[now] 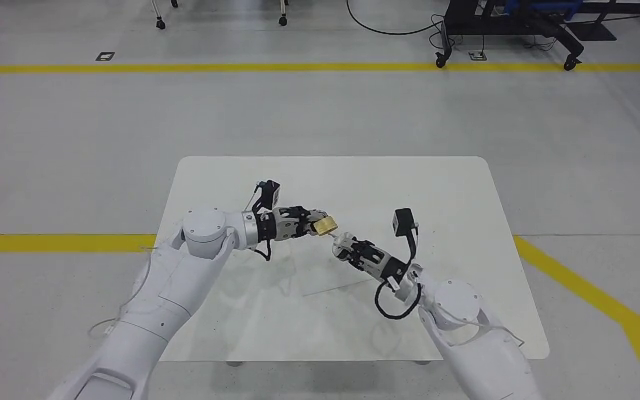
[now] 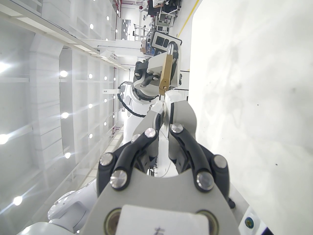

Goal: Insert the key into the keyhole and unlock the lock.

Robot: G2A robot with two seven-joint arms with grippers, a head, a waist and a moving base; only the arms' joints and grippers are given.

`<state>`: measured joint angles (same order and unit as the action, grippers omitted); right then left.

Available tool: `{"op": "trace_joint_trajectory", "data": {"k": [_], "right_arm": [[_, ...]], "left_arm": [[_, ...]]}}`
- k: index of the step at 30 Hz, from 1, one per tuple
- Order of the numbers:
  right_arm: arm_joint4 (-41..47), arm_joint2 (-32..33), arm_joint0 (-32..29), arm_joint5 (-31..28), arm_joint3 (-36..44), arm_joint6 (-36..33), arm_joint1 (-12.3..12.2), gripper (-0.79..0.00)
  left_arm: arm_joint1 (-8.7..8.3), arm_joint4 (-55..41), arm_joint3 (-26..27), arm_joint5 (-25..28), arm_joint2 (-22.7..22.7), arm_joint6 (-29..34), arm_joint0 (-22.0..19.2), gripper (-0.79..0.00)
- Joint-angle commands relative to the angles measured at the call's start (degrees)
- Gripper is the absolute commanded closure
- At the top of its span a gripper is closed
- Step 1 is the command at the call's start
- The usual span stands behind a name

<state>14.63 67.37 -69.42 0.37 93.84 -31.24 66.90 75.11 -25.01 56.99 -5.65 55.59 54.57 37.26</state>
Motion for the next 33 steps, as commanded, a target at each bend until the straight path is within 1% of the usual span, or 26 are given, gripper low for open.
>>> {"op": "trace_joint_trajectory", "data": {"k": [1, 12, 15, 17, 24, 25, 27, 30, 33], "right_arm": [[-0.01, -0.04, 0.11, 0.17, -0.10, 0.27, 0.06, 0.000], [-0.39, 0.08, 0.00, 0.14, -0.06, 2.31, 0.36, 0.000], [-0.05, 0.71, -0.34, -0.12, 0.16, 1.87, 0.30, 0.000], [-0.95, 1.33, -0.45, 0.94, -0.09, -0.07, 0.05, 0.000], [-0.95, 1.33, -0.45, 0.94, -0.09, -0.07, 0.05, 0.000], [-0.95, 1.33, -0.45, 0.94, -0.09, -0.07, 0.05, 0.000], [-0.95, 1.33, -0.45, 0.94, -0.09, -0.07, 0.05, 0.000], [-2.55, 0.58, -1.02, 0.47, 0.66, 2.90, 0.26, 0.000], [-3.72, -0.19, -1.59, -0.09, 1.45, 6.79, 0.58, 0.000]], "left_arm": [[0.08, 0.08, -0.02, -0.12, -0.15, -0.08, -0.03, 0.000], [0.27, 0.65, -0.27, 0.08, -0.03, -0.91, -0.27, 0.000], [0.17, 1.25, -0.29, 0.59, 0.29, -1.50, -0.33, 0.000], [0.17, 1.25, -0.29, 0.59, 0.29, -1.50, -0.33, 0.000], [0.17, 1.25, -0.29, 0.59, 0.29, -1.50, -0.33, 0.000], [0.09, 2.19, 0.22, 0.88, 0.48, -3.47, 0.10, 0.000], [-0.06, 3.15, 1.65, -1.19, 0.86, -6.25, 0.83, 0.000], [-0.18, 2.12, 3.46, -2.66, 1.60, -6.49, 1.65, 0.000], [-0.08, 1.30, 4.14, -3.90, 1.81, -7.30, 1.92, 0.000]]}}
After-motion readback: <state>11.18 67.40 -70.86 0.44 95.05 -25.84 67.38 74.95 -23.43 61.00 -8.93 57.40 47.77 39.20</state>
